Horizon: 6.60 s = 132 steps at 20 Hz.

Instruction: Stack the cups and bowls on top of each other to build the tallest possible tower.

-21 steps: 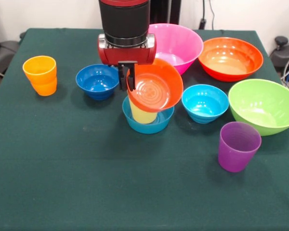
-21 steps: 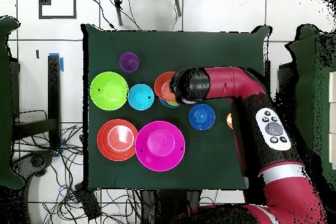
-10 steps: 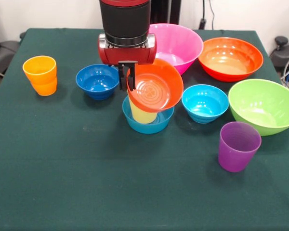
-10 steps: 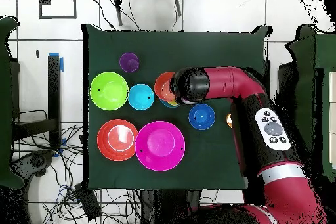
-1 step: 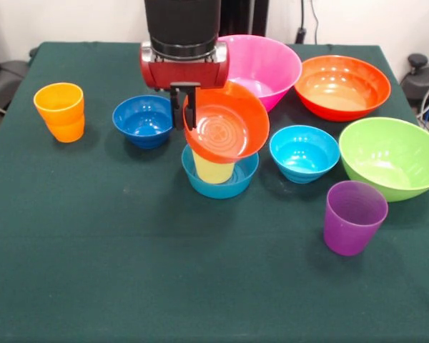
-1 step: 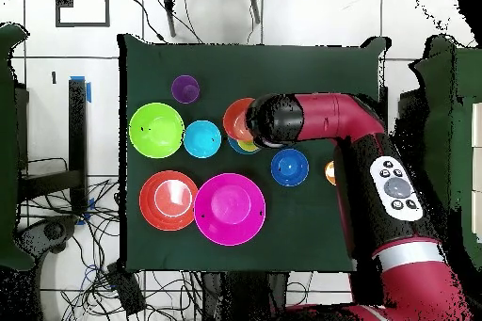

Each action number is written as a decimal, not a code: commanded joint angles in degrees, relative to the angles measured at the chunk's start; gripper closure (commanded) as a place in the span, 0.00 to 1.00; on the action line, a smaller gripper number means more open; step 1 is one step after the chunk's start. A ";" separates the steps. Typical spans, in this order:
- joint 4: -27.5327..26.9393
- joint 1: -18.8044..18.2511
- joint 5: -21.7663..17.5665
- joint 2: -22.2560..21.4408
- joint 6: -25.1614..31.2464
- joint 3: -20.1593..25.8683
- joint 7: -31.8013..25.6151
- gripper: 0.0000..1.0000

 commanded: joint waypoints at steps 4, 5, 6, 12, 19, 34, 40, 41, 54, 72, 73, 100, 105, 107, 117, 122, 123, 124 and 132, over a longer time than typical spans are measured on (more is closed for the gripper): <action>1.17 0.56 1.34 -2.91 4.64 -0.33 -1.14 1.00; 1.47 0.49 1.30 -3.00 4.38 -0.34 -1.13 1.00; 1.56 0.46 1.22 -2.98 4.25 -0.36 -1.14 1.00; 1.97 0.36 0.91 -2.96 3.71 -0.44 -1.13 1.00; 5.54 0.76 -0.19 -3.34 -0.36 -1.53 1.49 1.00; 8.44 1.57 -1.29 -3.77 -3.08 -2.69 3.45 1.00; 7.83 1.85 -1.35 -3.34 -3.17 -2.95 3.30 1.00; 7.67 1.83 -1.26 -3.28 -3.03 -2.93 3.15 1.00; 7.00 2.06 -0.89 -2.73 -3.48 -3.21 2.90 1.00; 7.27 2.89 -0.59 -3.05 -4.73 -4.14 3.17 1.00; 7.14 2.90 -0.60 -3.00 -4.62 -4.13 3.08 1.00; 5.25 3.69 -1.07 -1.80 -5.53 -4.93 3.96 1.00; 5.19 3.93 -1.20 -1.81 -5.51 -5.06 3.97 1.00; 5.06 3.89 -1.08 -1.81 -5.28 -4.96 3.76 1.00; 4.46 4.18 -0.86 -1.29 -4.01 -5.05 3.69 1.00; 4.31 4.57 -1.42 -0.59 -5.05 -5.41 4.14 1.00; 4.34 4.60 -1.38 -0.69 -4.89 -5.43 4.05 1.00; 4.41 4.61 -1.35 -0.74 -4.91 -5.46 4.03 1.00; 4.00 5.21 -1.61 -0.40 -5.68 -6.02 4.14 1.00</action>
